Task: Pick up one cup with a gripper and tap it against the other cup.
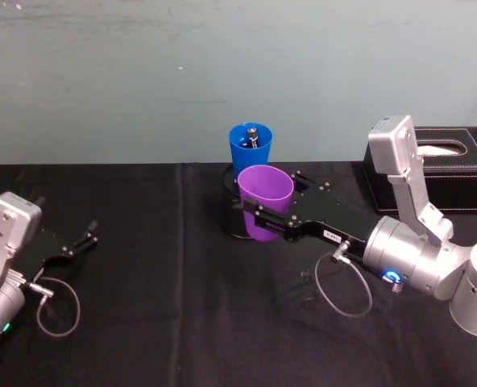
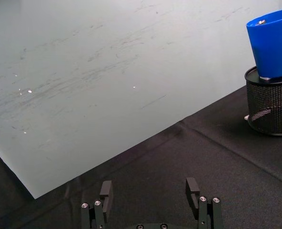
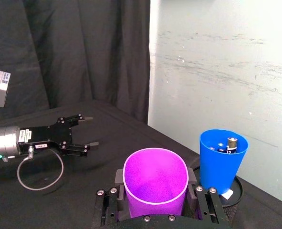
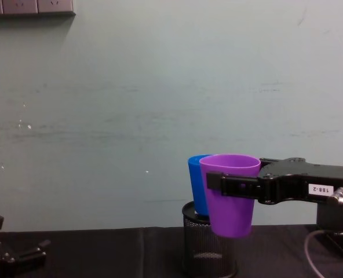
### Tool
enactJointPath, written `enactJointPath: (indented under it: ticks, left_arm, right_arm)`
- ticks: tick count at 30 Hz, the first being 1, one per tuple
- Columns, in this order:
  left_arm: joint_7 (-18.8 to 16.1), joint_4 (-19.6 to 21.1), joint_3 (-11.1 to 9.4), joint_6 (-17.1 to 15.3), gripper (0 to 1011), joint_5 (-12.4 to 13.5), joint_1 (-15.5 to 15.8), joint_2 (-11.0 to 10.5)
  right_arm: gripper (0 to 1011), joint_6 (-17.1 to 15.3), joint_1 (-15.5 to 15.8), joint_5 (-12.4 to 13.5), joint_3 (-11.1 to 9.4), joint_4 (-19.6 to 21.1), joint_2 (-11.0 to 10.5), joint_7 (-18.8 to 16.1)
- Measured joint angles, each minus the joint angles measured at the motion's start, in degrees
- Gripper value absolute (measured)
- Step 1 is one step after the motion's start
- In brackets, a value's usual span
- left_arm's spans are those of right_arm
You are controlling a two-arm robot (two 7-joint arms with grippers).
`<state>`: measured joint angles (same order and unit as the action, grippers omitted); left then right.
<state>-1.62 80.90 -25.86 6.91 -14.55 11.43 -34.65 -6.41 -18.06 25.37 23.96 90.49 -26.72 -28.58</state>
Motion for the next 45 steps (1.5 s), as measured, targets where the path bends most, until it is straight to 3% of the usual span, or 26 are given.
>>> enactJointPath:
  ticks: [45]
  left_arm:
    - [0.0,0.0,0.0,0.0,1000,0.0,0.0,0.0]
  right_arm:
    - [731,0.0,0.0,0.0,0.0,0.0,0.0,0.0]
